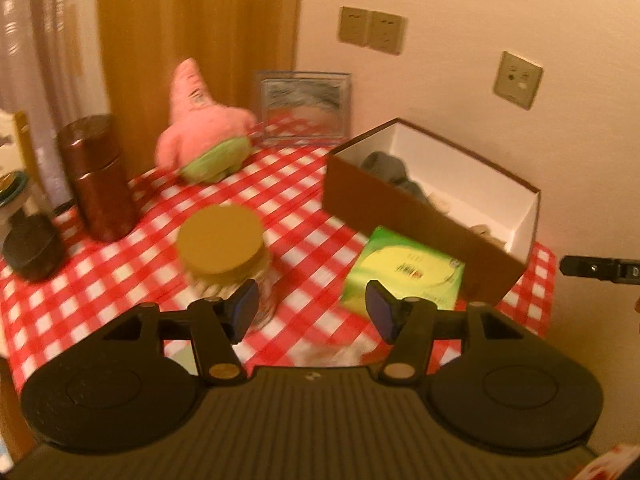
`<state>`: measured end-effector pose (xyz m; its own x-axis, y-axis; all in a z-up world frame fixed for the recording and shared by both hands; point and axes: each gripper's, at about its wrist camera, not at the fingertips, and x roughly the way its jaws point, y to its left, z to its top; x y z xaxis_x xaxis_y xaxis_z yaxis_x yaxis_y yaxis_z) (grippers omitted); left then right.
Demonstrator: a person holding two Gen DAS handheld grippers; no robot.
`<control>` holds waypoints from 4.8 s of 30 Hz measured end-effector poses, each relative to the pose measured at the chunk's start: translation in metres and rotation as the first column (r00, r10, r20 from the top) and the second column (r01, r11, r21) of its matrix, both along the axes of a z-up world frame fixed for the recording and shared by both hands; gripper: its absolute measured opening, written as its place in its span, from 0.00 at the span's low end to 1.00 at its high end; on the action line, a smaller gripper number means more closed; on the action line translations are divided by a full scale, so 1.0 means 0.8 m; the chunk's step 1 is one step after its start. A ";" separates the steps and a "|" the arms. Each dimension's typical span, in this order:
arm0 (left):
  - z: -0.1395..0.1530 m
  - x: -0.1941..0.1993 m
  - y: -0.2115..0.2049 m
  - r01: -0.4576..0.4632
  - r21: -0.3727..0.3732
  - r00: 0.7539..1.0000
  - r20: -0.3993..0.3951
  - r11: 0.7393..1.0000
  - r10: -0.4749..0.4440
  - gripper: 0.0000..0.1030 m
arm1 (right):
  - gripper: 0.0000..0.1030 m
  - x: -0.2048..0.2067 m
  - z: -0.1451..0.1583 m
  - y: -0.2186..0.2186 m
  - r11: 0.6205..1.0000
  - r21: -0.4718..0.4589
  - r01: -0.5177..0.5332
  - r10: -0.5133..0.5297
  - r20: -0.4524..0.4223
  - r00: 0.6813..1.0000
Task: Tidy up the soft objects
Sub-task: 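Withdraw both grippers from the box back over the table items, then close the left gripper on the green towel while the right gripper grasps the plastic bag, then lift and carry the green towel and plastic bag with both grippers over the box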
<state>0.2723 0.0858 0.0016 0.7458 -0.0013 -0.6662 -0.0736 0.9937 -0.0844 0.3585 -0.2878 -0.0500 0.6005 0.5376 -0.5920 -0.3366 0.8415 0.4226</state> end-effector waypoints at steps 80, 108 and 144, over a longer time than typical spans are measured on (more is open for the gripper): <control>-0.154 -0.045 0.115 -0.268 0.033 0.941 -0.205 0.963 0.269 0.60 | 0.68 0.016 -0.168 0.342 0.542 -0.467 -0.699 0.751 -0.105 0.652; -0.215 -0.028 0.153 -0.310 -0.035 0.919 -0.266 0.950 0.290 0.76 | 0.30 0.034 -0.117 0.300 0.728 -0.300 -0.616 0.631 -0.057 0.774; -0.105 -0.116 0.064 -0.091 0.010 0.994 -0.063 0.996 0.092 0.18 | 0.30 -0.041 -0.055 0.181 0.874 -0.196 -0.445 0.456 0.013 0.890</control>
